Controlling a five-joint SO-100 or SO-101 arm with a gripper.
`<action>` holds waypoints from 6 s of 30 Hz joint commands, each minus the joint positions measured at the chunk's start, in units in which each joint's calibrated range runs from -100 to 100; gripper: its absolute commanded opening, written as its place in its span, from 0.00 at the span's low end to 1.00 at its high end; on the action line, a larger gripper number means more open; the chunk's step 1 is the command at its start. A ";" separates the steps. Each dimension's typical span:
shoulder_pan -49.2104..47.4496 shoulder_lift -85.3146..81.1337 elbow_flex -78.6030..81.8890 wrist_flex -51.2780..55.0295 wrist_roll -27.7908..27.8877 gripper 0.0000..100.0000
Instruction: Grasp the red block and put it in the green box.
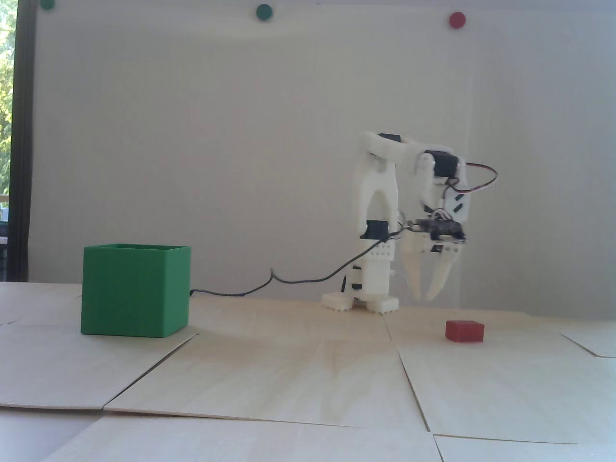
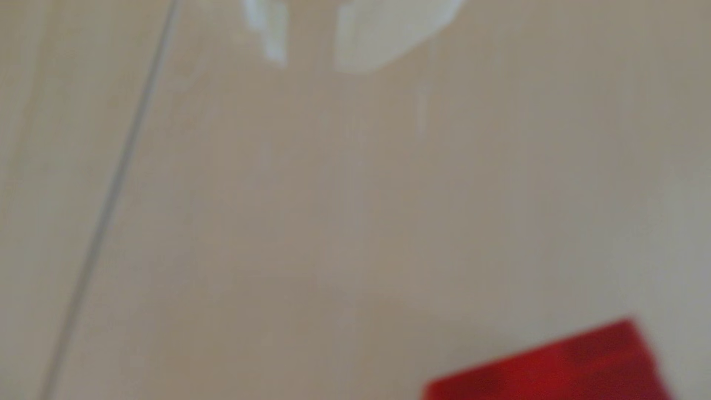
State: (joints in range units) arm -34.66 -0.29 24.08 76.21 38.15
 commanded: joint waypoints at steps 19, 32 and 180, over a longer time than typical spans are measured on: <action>-0.61 0.41 -13.61 -2.77 -2.90 0.03; -1.17 1.28 -13.52 -6.98 -3.16 0.14; 7.11 23.94 -26.66 -6.22 15.94 0.35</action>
State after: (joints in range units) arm -26.48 24.20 -2.33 70.30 53.10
